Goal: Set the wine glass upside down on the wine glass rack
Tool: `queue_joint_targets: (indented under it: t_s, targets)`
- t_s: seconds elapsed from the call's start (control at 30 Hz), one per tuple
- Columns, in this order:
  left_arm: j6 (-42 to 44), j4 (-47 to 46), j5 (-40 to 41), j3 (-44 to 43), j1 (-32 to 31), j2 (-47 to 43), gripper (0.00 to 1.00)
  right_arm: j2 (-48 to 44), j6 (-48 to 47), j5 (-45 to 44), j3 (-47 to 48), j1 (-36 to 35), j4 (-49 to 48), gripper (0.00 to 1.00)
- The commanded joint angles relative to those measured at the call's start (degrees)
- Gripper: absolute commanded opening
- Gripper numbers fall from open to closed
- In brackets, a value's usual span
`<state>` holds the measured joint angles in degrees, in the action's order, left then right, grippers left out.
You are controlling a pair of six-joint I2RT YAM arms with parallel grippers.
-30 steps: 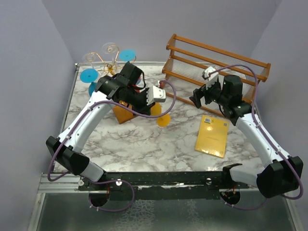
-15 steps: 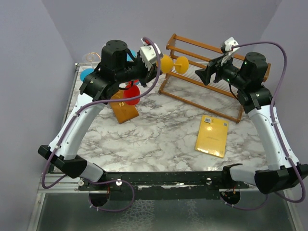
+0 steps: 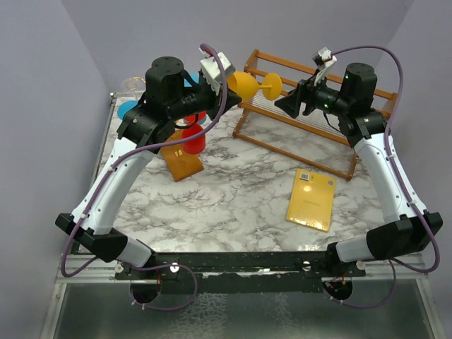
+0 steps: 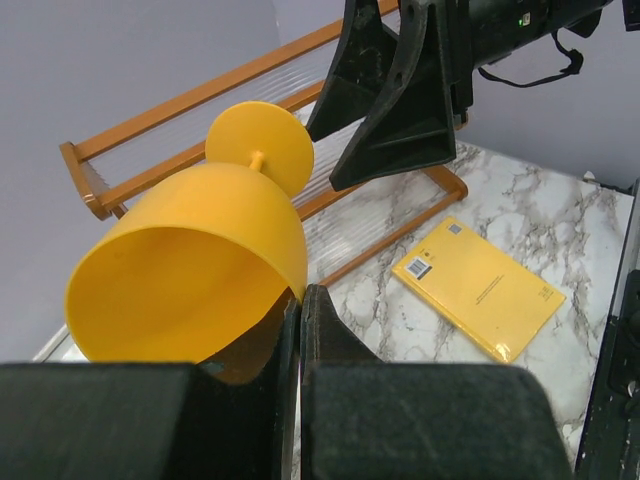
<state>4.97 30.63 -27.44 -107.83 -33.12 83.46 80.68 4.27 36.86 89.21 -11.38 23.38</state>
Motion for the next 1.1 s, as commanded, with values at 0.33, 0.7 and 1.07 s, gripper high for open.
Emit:
queue_joint_targets:
  t_s: [0.33,0.7,1.07]
  targets:
    - [-1.81,-3.63,-1.12,1.48,-0.18,-2.45,0.00,1.72,4.62,3.76,2.90,-1.45,-1.67,0.47]
    - [-2.69,-4.37,-2.64,1.46,-0.13,-2.10,0.00,3.44,7.73,-1.36,3.93,-2.46,-3.38,0.23]
    - [-2.74,-4.58,-3.23,2.64,-0.10,-2.27,0.00,4.63,8.26,-3.28,4.10,-2.51,-5.18,0.18]
